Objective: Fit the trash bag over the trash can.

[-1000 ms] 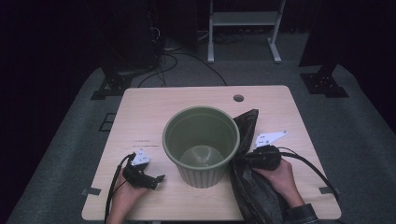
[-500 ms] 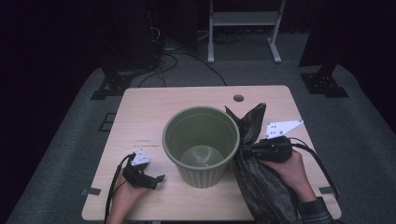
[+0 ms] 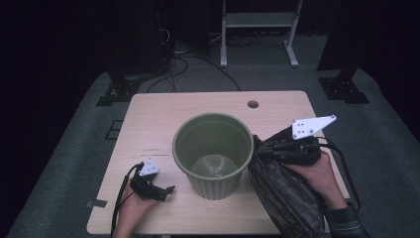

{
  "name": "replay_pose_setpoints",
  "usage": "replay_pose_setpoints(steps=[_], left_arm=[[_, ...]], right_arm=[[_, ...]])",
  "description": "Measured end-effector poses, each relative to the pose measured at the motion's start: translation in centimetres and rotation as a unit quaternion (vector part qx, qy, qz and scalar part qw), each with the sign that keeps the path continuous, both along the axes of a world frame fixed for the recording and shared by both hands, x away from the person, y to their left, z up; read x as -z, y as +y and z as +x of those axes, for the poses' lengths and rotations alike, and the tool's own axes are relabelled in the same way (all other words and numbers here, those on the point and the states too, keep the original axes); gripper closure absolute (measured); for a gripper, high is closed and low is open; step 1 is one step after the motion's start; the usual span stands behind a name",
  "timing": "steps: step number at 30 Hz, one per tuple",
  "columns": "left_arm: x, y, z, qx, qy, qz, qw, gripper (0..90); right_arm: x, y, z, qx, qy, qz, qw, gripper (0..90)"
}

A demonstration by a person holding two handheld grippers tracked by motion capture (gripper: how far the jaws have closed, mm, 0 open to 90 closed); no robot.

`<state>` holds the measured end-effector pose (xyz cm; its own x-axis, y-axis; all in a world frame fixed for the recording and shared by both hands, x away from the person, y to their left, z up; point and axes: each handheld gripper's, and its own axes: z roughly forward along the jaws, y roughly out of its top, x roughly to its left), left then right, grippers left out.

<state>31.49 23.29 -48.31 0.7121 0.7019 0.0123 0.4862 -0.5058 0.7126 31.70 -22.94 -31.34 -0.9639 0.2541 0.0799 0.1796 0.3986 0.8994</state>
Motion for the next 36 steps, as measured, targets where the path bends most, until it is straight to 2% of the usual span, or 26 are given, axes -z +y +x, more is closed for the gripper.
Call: replay_pose_setpoints(steps=[8, 14, 16, 23, 36], left_arm=[[0.0, 0.0, 0.0, 0.000, 0.000, 0.000, 1.0000, 0.0], [0.0, 0.0, 0.0, 0.000, -0.001, -0.001, 1.0000, 0.0], [0.0, 0.0, 0.0, 0.000, -0.001, -0.001, 1.0000, 0.0], [0.0, 0.0, 0.0, -0.001, -0.001, -0.001, 1.0000, 0.0], [0.0, 0.0, 0.0, 0.000, -0.001, -0.001, 1.0000, 0.0]], right_arm=[[-2.0, 0.7, -0.1, -0.026, -0.008, 0.013, 0.9995, 89.6], [-3.4, 2.1, 0.3, -0.046, -0.012, 0.019, 0.9987, 89.5], [-3.8, 2.8, 0.4, -0.055, -0.011, 0.020, 0.9982, 89.6], [-5.2, 6.4, 1.2, -0.085, -0.012, 0.000, 0.9963, 89.6], [-5.6, 12.3, 2.4, -0.119, 0.000, -0.010, 0.9929, 89.6]])
